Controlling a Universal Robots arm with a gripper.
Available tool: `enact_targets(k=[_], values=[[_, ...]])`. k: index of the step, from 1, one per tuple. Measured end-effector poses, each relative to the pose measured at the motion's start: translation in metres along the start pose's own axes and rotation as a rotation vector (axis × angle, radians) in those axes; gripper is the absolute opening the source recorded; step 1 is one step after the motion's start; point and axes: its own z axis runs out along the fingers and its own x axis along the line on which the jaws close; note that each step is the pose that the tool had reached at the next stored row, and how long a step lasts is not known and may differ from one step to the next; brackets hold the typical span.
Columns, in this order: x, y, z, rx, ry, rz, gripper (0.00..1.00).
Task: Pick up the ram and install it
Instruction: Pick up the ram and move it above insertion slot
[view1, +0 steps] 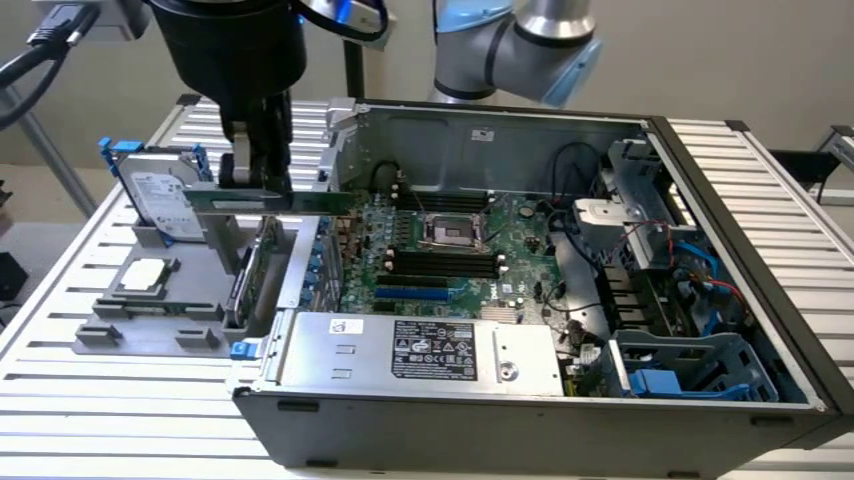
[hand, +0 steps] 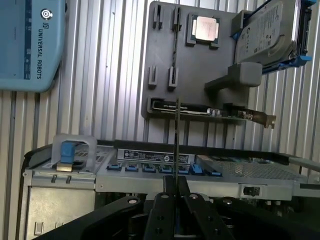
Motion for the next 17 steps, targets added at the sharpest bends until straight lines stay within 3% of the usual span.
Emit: enact_targets(k=[8,17], values=[[0.004,-0.0365,-0.0018,-0.0013,-0.0047,0.0,0.14],[0.007,-0.0772,-0.0033,-0.0017,-0.0055,0.0,0.14]])
